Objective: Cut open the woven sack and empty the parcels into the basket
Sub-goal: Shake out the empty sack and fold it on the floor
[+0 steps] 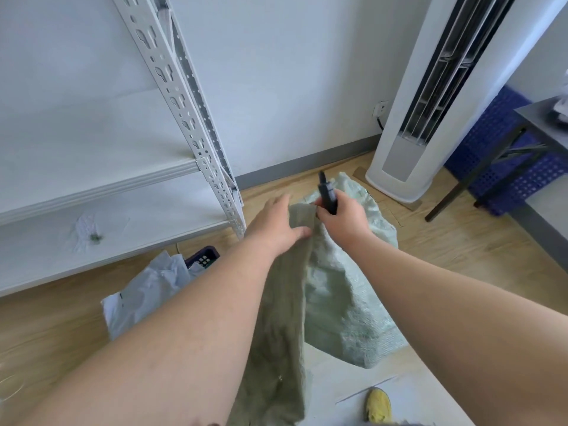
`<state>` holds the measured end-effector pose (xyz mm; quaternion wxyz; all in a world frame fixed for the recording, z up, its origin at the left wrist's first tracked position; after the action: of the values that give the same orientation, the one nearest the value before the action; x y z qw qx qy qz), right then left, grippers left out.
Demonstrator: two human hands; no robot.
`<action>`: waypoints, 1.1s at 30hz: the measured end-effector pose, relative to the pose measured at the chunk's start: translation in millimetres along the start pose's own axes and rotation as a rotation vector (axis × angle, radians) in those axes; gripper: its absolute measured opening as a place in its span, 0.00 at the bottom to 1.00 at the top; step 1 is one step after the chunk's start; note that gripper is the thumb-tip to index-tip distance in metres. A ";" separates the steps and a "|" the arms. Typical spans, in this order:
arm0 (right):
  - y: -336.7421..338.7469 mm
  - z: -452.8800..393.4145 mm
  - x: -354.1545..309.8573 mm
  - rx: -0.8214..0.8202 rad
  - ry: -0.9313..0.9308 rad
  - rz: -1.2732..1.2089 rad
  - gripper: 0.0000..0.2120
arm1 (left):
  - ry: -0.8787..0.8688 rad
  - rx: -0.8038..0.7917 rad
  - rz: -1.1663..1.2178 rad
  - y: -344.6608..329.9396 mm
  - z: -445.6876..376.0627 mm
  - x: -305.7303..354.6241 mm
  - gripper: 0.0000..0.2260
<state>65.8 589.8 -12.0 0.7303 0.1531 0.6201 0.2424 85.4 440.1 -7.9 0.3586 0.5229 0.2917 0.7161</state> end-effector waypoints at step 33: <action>25.1 -6.9 17.4 0.144 -0.203 -0.116 0.04 | 0.241 -0.429 0.920 1.6 35.0 25.1 0.15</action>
<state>56.9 619.6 -14.5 0.7892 0.1926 0.5667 0.1377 113.7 461.2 16.8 0.0700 0.4258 -0.0823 0.8984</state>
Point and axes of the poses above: each hand's wrist, its own z-axis away from the middle knuckle, its own y-axis out of the back of the hand, x = y × z, the point moved 1 cm from there along -z, towards the middle knuckle, and after that the axes turned 2 degrees about -x, right-handed, at the moved point
